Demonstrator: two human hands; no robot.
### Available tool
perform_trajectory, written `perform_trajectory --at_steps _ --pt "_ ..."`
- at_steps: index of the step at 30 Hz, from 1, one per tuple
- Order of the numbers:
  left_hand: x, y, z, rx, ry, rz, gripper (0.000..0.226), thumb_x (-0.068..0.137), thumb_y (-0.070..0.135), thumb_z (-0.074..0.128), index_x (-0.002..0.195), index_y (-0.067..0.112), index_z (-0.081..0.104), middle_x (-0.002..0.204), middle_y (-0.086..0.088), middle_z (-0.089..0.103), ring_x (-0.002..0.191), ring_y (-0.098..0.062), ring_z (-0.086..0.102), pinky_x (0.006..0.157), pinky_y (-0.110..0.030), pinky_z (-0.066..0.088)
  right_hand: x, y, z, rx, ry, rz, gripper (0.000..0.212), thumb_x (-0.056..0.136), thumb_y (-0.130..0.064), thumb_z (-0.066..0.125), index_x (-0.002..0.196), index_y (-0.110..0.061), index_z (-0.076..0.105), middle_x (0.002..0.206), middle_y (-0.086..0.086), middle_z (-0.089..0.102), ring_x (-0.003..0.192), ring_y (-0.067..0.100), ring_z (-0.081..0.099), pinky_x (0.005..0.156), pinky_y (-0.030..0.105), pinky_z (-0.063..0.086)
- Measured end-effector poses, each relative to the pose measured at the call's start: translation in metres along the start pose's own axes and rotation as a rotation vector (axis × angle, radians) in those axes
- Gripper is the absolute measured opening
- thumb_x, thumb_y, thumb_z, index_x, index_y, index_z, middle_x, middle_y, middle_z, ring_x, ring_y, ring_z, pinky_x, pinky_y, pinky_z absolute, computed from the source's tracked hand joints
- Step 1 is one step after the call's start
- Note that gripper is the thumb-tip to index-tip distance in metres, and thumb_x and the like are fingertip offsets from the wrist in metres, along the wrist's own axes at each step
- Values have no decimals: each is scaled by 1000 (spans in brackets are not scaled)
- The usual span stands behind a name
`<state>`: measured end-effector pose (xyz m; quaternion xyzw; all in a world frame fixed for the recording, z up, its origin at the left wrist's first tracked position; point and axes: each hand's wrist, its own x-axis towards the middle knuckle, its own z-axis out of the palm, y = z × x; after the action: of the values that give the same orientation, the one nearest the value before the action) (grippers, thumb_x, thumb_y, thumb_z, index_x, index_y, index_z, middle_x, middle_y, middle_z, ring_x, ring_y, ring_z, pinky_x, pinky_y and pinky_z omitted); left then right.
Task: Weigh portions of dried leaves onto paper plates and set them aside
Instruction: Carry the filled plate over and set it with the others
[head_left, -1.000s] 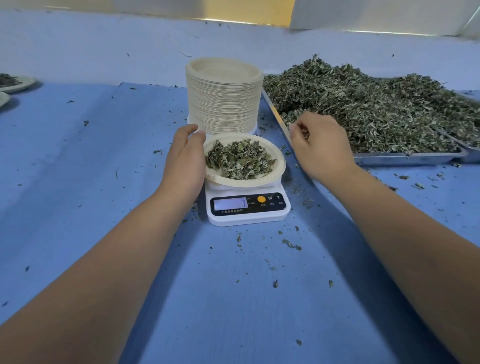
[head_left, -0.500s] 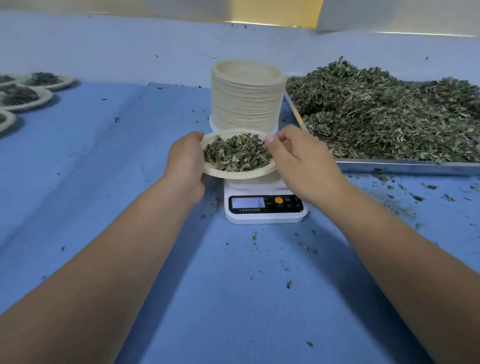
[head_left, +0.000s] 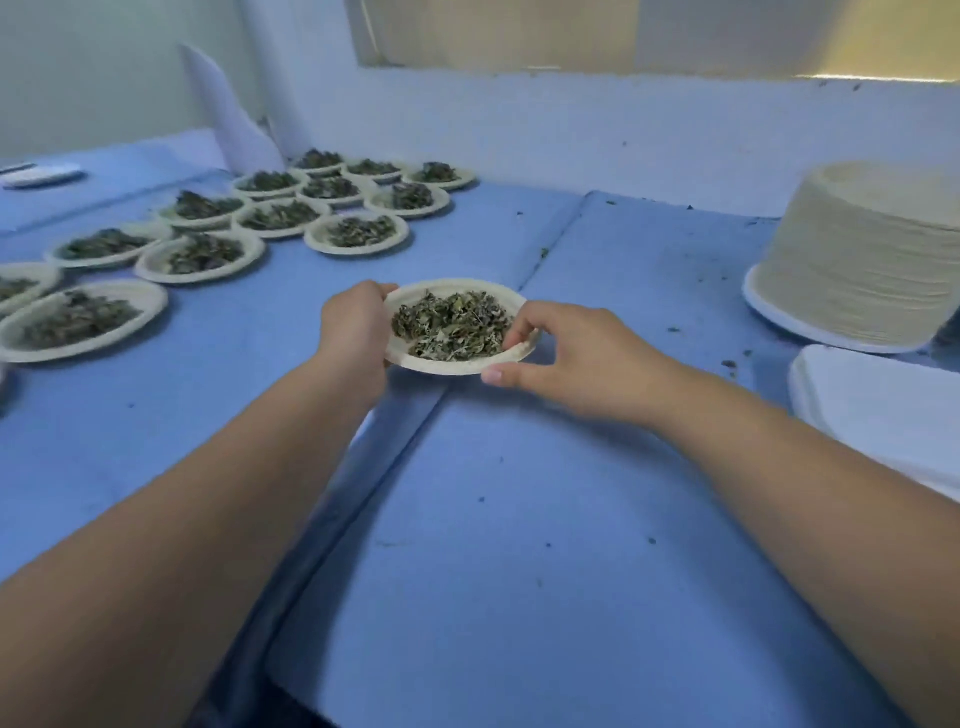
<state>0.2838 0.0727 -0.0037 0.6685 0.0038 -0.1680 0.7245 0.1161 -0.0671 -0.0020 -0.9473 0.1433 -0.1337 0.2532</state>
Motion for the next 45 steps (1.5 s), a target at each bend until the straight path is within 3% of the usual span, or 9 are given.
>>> perform_trajectory --at_steps 6,11,14,20,24,27,32,35,45 --pt "58 8 -79 250 157 120 25 97 13 43 75 20 53 95 -8 61 87 -23 52 77 -38 44 86 -37 73 -23 -71 -26 42 75 -70 71 92 -34 57 92 -18 60 90 9 57 77 32 46" --pt "62 -4 -110 270 277 278 39 99 18 42 133 18 62 128 5 61 120 -14 52 96 -23 33 148 -65 116 -102 -66 -18 49 76 -76 64 99 -33 54 104 -5 66 101 22 60 90 41 50" --pt "60 -6 -106 253 242 315 44 100 20 44 141 18 56 142 2 58 131 -15 51 105 -25 35 176 -85 133 -137 -58 -21 56 79 -78 57 108 -31 50 115 1 66 111 29 59 98 48 47" --pt "65 -11 -104 247 208 312 42 99 19 45 140 23 56 103 26 58 104 -4 50 84 -12 35 205 -103 148 -159 -51 27 53 82 -77 52 107 -30 45 119 3 65 115 32 57 100 51 45" --pt "57 -9 -99 310 203 356 44 99 17 46 141 21 55 86 25 53 90 6 54 74 -6 38 207 -112 145 -159 -91 72 68 83 -70 56 132 -24 42 130 10 60 121 35 55 102 51 44" --pt "43 -4 -85 320 134 419 47 97 14 45 144 19 53 112 5 67 106 -11 57 92 -25 44 193 -113 132 -98 -153 82 71 85 -47 59 141 -17 27 126 18 58 119 39 54 103 52 43" --pt "11 -3 -49 339 -10 500 49 98 13 42 146 16 50 113 24 59 90 17 42 74 6 26 137 -88 75 -76 -18 4 73 88 -51 56 146 -21 23 98 11 57 93 31 54 80 41 43" --pt "-13 -5 -12 399 -121 538 50 101 19 39 151 18 45 148 2 54 126 -4 47 97 -18 33 93 -60 36 -80 69 1 66 90 -55 52 144 -26 27 91 2 56 88 25 53 75 37 41" --pt "-127 -26 177 457 -508 696 43 106 24 39 146 17 53 146 -1 58 133 -13 51 96 -16 33 -74 76 -99 -194 443 131 44 95 -45 53 135 -29 42 133 4 64 110 30 64 90 41 51"
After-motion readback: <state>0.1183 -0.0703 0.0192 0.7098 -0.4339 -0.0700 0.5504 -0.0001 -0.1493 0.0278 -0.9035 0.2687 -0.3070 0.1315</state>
